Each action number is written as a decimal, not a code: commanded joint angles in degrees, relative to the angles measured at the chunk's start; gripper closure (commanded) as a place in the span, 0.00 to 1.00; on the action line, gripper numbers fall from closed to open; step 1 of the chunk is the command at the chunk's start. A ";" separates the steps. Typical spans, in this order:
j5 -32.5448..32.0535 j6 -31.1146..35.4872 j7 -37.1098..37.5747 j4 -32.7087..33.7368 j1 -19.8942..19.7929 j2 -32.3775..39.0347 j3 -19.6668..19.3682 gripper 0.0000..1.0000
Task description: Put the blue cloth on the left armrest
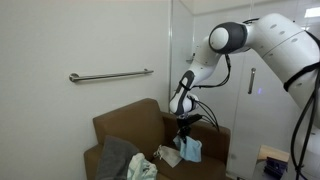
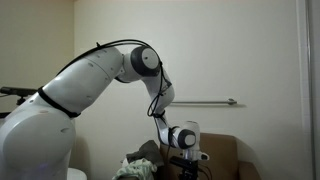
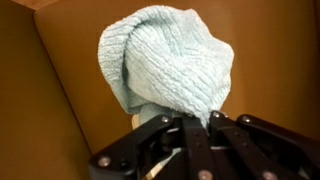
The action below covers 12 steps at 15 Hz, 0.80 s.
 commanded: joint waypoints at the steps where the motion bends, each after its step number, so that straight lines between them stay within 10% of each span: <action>1: -1.17 2.48 4.33 -12.93 2.17 -13.80 0.23 0.98; 7: -1.84 1.98 10.16 -24.96 5.63 -31.51 1.14 0.98; 12: -0.35 1.04 8.19 -23.58 4.91 -31.13 2.00 0.95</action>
